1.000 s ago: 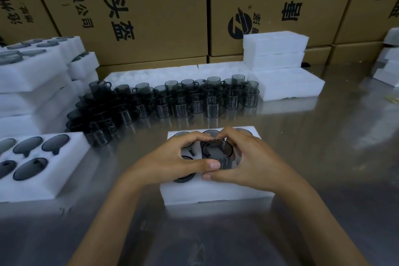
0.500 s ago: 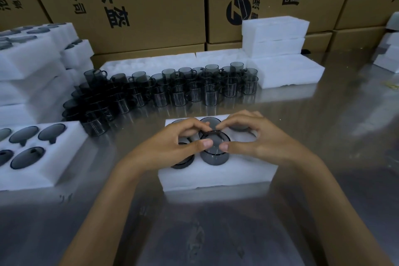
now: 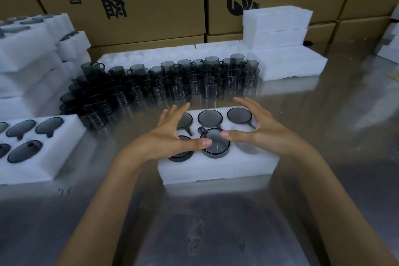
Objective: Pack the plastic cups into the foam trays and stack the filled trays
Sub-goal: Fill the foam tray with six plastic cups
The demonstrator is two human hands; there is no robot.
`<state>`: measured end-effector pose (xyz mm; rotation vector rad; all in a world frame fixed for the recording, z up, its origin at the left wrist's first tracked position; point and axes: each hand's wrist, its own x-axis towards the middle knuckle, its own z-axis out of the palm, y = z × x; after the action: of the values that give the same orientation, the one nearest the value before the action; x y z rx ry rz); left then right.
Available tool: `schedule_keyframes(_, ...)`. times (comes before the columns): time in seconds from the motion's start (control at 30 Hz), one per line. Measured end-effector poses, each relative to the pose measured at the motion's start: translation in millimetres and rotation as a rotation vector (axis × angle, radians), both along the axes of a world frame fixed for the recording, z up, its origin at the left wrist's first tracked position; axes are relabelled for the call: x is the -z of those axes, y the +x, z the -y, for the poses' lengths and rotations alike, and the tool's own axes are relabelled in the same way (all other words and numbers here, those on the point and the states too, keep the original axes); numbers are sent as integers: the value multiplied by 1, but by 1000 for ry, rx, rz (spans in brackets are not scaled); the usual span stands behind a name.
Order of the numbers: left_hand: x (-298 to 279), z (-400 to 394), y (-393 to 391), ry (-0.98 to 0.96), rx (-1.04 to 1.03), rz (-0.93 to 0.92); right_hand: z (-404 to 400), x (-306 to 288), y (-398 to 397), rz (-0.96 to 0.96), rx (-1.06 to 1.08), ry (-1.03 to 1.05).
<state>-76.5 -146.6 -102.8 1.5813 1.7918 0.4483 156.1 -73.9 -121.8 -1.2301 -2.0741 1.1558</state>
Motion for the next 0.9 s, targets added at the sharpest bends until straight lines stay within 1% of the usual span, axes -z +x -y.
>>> schedule_keyframes(0.13,0,-1,1,-6,8,-8,-1,5,-3,-71,25,-34)
schedule_keyframes(0.23,-2,-1,1,-18,21,-26,-1,6,-3,-89,44,-26)
schedule_keyframes(0.33,-4,-3,3,-24,18,-56,-2,6,-4,-71,57,-32)
schedule_keyframes(0.53,-10,-10,3,-54,33,-161,-5,0,-7,29,70,-53)
schedule_keyframes(0.63,-7,-9,0,-44,33,-104,-6,1,-9,41,91,-46)
schedule_keyframes(0.77,3,-5,-2,28,-12,3,-5,7,-9,-4,118,-22)
schedule_keyframes(0.9,4,-9,0,41,-27,3,-6,10,-11,14,153,32)
